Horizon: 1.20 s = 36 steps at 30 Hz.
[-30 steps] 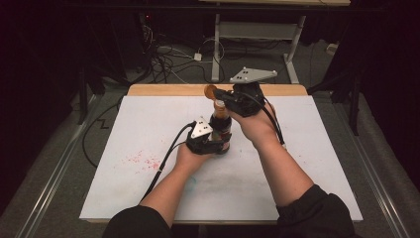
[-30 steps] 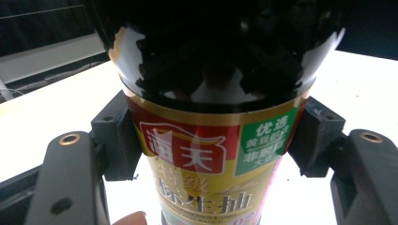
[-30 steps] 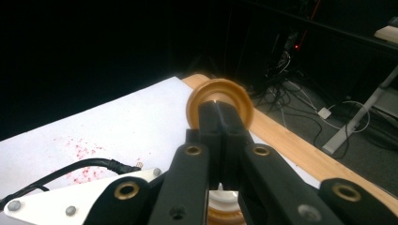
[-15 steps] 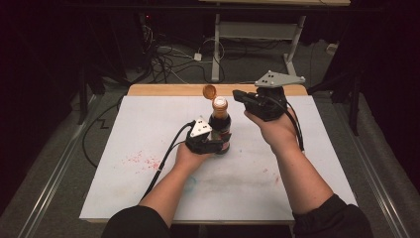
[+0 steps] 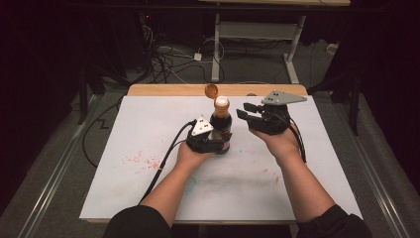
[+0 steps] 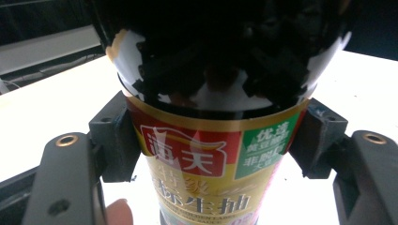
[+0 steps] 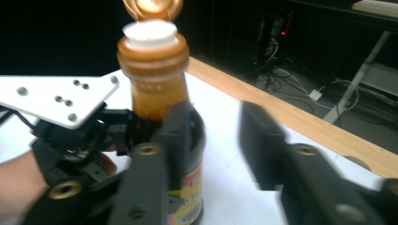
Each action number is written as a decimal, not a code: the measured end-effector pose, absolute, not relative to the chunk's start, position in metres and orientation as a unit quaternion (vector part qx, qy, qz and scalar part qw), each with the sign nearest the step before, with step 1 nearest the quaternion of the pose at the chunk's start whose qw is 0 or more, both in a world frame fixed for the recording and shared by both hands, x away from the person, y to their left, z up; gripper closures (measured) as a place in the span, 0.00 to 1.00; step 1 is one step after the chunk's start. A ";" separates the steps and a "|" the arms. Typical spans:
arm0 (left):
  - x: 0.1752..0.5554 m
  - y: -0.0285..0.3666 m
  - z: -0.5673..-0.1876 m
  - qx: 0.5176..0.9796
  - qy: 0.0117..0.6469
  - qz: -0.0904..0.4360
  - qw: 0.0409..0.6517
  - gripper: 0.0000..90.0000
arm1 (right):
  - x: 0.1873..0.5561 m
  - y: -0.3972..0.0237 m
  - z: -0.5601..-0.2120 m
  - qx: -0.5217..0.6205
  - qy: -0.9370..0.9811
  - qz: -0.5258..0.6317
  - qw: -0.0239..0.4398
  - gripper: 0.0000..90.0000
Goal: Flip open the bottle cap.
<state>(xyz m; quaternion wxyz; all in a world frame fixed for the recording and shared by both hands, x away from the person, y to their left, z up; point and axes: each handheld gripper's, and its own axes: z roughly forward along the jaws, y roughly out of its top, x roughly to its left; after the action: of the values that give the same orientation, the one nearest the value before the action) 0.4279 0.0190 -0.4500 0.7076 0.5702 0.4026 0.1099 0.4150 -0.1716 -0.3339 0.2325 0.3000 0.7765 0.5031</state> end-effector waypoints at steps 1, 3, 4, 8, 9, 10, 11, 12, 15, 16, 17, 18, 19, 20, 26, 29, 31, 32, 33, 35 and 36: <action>0.428 0.019 -0.450 0.571 0.403 0.109 0.707 0.31 | 0.415 -0.172 -0.338 0.302 0.776 0.503 0.231 0.60; 0.428 0.020 -0.449 0.574 0.403 0.106 0.705 0.30 | 0.417 -0.172 -0.344 0.304 0.778 0.501 0.227 0.49; 0.428 0.021 -0.449 0.573 0.406 0.099 0.705 0.30 | 0.418 -0.172 -0.347 0.304 0.778 0.501 0.226 0.44; 0.431 0.027 -0.450 0.579 0.420 0.067 0.696 0.24 | 0.420 -0.174 -0.357 0.305 0.776 0.505 0.225 0.24; 0.431 0.029 -0.451 0.581 0.425 0.062 0.692 0.21 | 0.420 -0.174 -0.360 0.305 0.775 0.504 0.231 0.21; 0.432 0.030 -0.452 0.585 0.428 0.058 0.687 0.18 | 0.420 -0.175 -0.362 0.306 0.775 0.502 0.231 0.17; 0.432 0.031 -0.453 0.586 0.430 0.057 0.685 0.15 | 0.421 -0.176 -0.364 0.308 0.774 0.503 0.230 0.13; 0.431 0.032 -0.454 0.587 0.430 0.056 0.684 0.14 | 0.421 -0.176 -0.366 0.311 0.773 0.501 0.233 0.07; 0.429 0.036 -0.456 0.590 0.433 0.054 0.680 0.08 | 0.423 -0.178 -0.374 0.320 0.773 0.498 0.228 0.00; 0.429 0.037 -0.457 0.591 0.436 0.051 0.677 0.06 | 0.423 -0.179 -0.376 0.322 0.774 0.495 0.226 0.00; 0.428 0.039 -0.458 0.594 0.439 0.051 0.672 0.04 | 0.423 -0.180 -0.379 0.323 0.775 0.493 0.227 0.00; 0.428 0.040 -0.459 0.595 0.444 0.049 0.669 0.02 | 0.422 -0.181 -0.382 0.327 0.776 0.490 0.226 0.00; 0.428 0.042 -0.460 0.596 0.447 0.049 0.665 0.00 | 0.422 -0.182 -0.385 0.329 0.776 0.487 0.226 0.00; 0.428 0.044 -0.462 0.596 0.451 0.051 0.662 0.00 | 0.422 -0.184 -0.388 0.330 0.777 0.485 0.226 0.00; 0.423 0.056 -0.471 0.605 0.461 0.060 0.647 0.00 | 0.419 -0.188 -0.410 0.340 0.783 0.471 0.222 0.00; 0.420 0.061 -0.477 0.609 0.470 0.059 0.636 0.00 | 0.416 -0.190 -0.424 0.345 0.786 0.463 0.221 0.00; 0.417 0.064 -0.480 0.612 0.474 0.056 0.631 0.00 | 0.414 -0.192 -0.434 0.348 0.787 0.459 0.219 0.00; 0.415 0.066 -0.481 0.614 0.475 0.054 0.628 0.00 | 0.412 -0.193 -0.439 0.350 0.790 0.455 0.216 0.00; 0.413 0.068 -0.482 0.618 0.475 0.052 0.624 0.00 | 0.410 -0.194 -0.443 0.349 0.791 0.453 0.217 0.00; 0.407 0.072 -0.483 0.620 0.472 0.062 0.624 0.00 | 0.405 -0.197 -0.451 0.346 0.792 0.450 0.222 0.00; 0.405 0.074 -0.482 0.617 0.475 0.063 0.624 0.00 | 0.402 -0.198 -0.454 0.347 0.793 0.449 0.222 0.00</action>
<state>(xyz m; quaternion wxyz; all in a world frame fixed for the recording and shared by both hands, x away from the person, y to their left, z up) 0.4051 0.0744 -0.4824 0.6241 0.6174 0.4748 0.0627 0.4021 -0.1980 -0.4540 0.2224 0.3472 0.7928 0.4489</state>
